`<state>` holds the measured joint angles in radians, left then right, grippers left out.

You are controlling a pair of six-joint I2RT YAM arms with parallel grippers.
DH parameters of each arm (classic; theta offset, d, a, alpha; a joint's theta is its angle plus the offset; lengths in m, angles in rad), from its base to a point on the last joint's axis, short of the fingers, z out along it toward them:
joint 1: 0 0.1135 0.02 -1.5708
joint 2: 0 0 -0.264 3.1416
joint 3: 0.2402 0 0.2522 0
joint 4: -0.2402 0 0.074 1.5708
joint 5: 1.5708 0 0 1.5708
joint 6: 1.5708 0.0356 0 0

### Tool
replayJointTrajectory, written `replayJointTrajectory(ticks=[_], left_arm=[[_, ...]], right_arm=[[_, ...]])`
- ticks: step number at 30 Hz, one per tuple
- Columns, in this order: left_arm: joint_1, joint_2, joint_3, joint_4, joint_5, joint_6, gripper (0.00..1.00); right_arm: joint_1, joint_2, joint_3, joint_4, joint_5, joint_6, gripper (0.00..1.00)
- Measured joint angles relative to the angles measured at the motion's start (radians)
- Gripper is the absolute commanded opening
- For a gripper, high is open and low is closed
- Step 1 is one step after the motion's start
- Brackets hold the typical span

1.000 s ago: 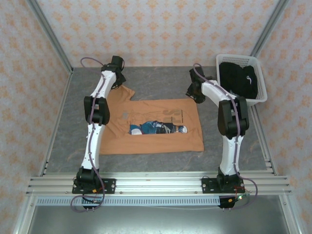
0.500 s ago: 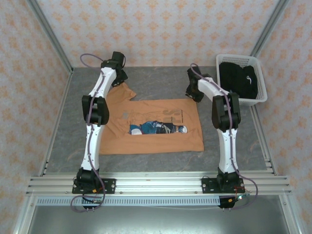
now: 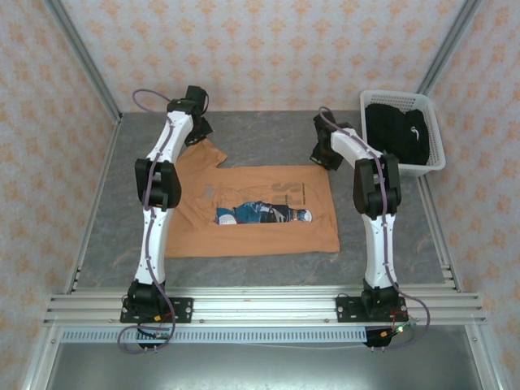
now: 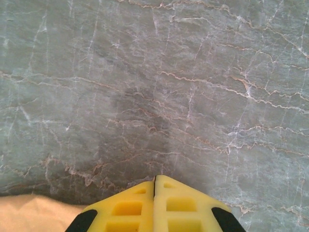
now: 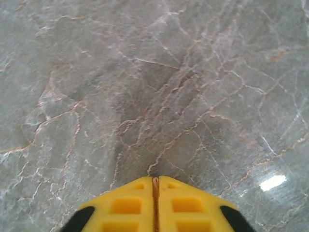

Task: Fold and stack the t-shirts

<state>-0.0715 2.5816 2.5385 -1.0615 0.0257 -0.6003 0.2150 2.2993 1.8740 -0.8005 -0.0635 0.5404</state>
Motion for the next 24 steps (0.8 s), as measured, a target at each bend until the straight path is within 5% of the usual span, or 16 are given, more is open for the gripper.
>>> replayJointTrajectory(ticks=[12, 24], left_arm=[[0.014, -0.305, -0.241, -0.106, 0.06, -0.001, 0.0], [0.015, -0.805, -0.78, -0.134, 0.098, -0.004, 0.0]], right_arm=[[0.016, -0.034, 0.007, -0.027, 0.005, -0.038, 0.0], [0.049, -0.305, -0.195, -0.043, 0.02, -0.044, 0.0]])
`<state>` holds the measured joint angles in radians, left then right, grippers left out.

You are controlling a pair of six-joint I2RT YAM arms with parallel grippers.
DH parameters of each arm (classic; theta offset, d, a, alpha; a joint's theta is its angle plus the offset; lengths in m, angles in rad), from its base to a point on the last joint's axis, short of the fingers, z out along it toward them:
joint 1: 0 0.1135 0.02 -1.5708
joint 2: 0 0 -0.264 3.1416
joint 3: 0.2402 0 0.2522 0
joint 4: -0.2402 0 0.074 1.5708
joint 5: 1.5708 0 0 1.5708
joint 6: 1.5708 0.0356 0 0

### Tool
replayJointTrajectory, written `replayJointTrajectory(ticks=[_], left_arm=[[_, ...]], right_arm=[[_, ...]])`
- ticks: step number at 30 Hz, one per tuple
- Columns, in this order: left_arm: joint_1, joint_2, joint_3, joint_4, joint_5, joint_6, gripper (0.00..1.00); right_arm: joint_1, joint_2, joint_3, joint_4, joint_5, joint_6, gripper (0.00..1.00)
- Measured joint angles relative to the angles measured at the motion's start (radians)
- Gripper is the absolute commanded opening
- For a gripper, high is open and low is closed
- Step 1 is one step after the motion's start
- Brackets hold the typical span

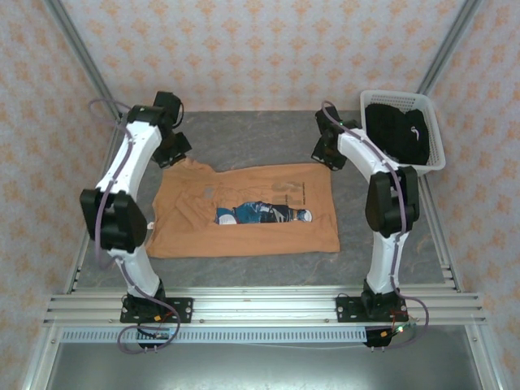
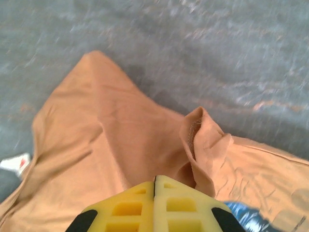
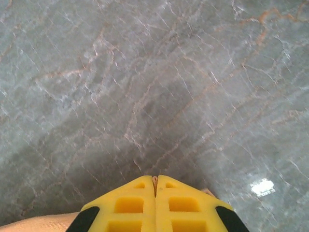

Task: Fold and stack the t-shirts

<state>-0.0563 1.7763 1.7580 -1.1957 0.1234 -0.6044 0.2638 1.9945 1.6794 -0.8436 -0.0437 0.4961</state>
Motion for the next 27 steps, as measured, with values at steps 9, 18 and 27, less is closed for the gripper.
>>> replayJointTrajectory(ticks=[9, 18, 27], left_arm=[[0.0, -0.369, -0.401, -0.023, -0.008, -0.039, 0.0], [-0.003, -0.545, -0.683, -0.021, -0.01, -0.116, 0.0], [-0.022, -0.596, -0.749, -0.023, -0.041, -0.132, 0.0]], right_arm=[[0.066, -0.138, -0.212, -0.006, 0.004, 0.011, 0.0], [0.076, -0.248, -0.385, -0.006, 0.023, 0.039, 0.0], [0.089, -0.286, -0.475, -0.006, 0.021, 0.069, 0.0]])
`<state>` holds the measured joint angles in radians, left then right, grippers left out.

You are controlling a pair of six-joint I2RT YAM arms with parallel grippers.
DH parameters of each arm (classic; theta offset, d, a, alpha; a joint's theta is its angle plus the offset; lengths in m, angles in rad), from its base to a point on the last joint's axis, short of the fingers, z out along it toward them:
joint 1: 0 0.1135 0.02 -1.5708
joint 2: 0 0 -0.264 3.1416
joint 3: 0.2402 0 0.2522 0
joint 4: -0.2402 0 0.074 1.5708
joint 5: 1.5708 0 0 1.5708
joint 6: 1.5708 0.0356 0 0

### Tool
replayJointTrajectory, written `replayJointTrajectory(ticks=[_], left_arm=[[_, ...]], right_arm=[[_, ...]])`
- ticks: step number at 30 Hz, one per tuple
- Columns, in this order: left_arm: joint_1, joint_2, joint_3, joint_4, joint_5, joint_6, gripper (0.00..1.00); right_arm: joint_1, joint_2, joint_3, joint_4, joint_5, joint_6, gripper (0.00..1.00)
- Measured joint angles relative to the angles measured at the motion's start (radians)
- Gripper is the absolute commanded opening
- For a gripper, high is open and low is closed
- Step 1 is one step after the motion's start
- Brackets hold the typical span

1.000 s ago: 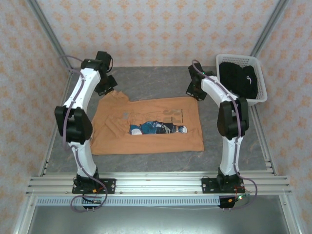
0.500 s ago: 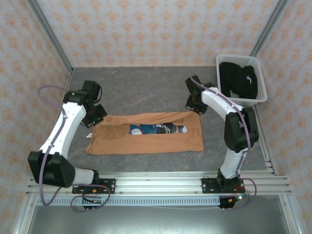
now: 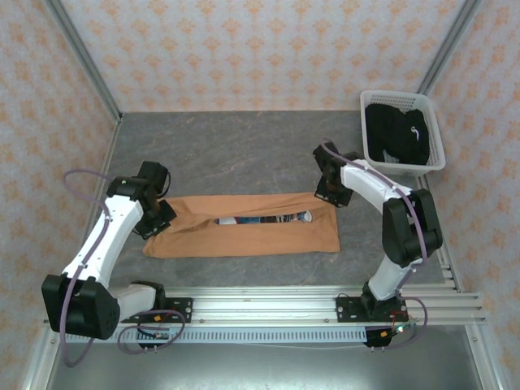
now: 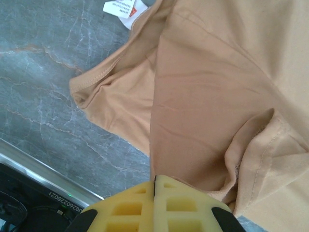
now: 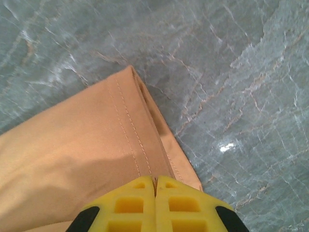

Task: Fold and stack the t-shirts

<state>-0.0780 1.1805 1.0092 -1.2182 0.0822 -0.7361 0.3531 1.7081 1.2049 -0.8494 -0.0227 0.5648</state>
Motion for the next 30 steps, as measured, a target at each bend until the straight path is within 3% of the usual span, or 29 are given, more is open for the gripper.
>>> replayJointTrajectory(ticks=[19, 20, 22, 24, 28, 30], left_arm=[[-0.047, -0.098, -0.207, -0.018, -0.003, -0.052, 0.0], [-0.047, -0.098, -0.212, -0.016, -0.002, -0.054, 0.0], [-0.047, -0.098, -0.216, -0.013, -0.001, -0.06, 0.0], [-0.047, -0.099, -0.217, -0.007, -0.001, -0.066, 0.08], [-0.047, -0.108, -0.212, -0.004, -0.002, -0.077, 0.36], [-0.047, -0.13, -0.19, -0.012, -0.012, -0.082, 0.44]], right_arm=[[0.011, -0.029, -0.103, 0.0, 0.005, 0.023, 0.03], [0.011, -0.035, -0.108, 0.001, 0.005, 0.026, 0.06], [0.014, -0.055, -0.121, 0.001, 0.004, 0.042, 0.22], [0.018, -0.077, -0.137, 0.0, 0.0, 0.052, 0.28], [0.021, -0.119, -0.168, -0.004, -0.003, 0.073, 0.29], [0.021, -0.145, -0.18, -0.012, -0.002, 0.09, 0.28]])
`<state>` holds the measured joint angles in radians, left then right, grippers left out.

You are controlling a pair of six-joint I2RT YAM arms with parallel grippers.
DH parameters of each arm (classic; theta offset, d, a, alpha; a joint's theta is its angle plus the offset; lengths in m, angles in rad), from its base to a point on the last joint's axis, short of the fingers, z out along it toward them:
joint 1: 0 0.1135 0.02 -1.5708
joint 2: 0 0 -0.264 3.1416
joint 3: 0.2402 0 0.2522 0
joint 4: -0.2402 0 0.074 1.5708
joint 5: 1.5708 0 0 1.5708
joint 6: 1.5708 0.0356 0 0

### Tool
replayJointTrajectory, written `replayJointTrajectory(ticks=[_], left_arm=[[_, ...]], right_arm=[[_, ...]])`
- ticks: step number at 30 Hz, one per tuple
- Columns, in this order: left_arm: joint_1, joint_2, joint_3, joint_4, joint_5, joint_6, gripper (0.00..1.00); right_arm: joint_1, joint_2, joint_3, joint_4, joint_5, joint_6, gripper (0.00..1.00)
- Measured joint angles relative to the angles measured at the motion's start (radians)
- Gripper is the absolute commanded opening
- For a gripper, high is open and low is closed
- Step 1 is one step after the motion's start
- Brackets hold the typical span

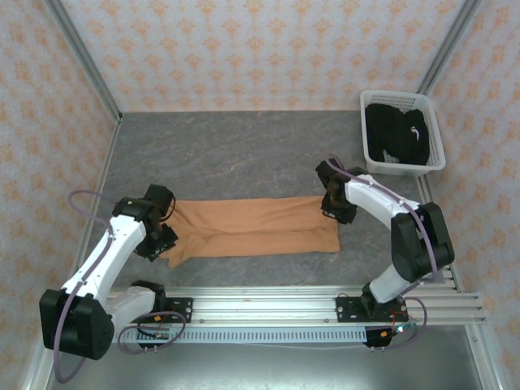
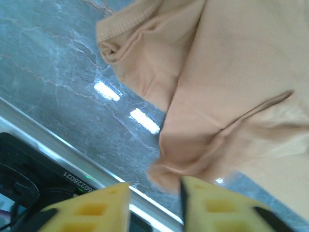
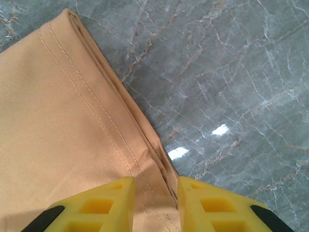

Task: Fold and stack the t-shirts

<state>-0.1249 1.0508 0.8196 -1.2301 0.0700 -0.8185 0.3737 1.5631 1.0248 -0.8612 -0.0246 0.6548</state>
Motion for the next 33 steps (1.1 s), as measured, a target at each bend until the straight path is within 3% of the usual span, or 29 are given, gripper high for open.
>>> replayJointTrajectory(ticks=[5, 10, 18, 26, 33], left_arm=[[0.001, -0.005, 0.125, -0.001, -0.027, -0.011, 0.47], [0.112, 0.195, 0.229, 0.107, 0.013, 0.013, 0.45], [0.266, 0.547, 0.291, 0.309, 0.065, 0.109, 0.44], [0.304, 0.661, 0.344, 0.452, 0.081, 0.182, 0.46], [0.304, 0.7, 0.339, 0.508, 0.092, 0.224, 0.17]], right_arm=[[0.0, -0.066, -0.003, 0.001, -0.002, 0.039, 0.19], [0.0, -0.036, 0.012, 0.081, -0.063, 0.059, 0.15], [0.0, 0.079, 0.002, 0.208, -0.158, 0.099, 0.2], [-0.014, 0.133, -0.031, 0.224, -0.163, 0.112, 0.32], [-0.017, 0.13, -0.034, 0.227, -0.163, 0.113, 0.35]])
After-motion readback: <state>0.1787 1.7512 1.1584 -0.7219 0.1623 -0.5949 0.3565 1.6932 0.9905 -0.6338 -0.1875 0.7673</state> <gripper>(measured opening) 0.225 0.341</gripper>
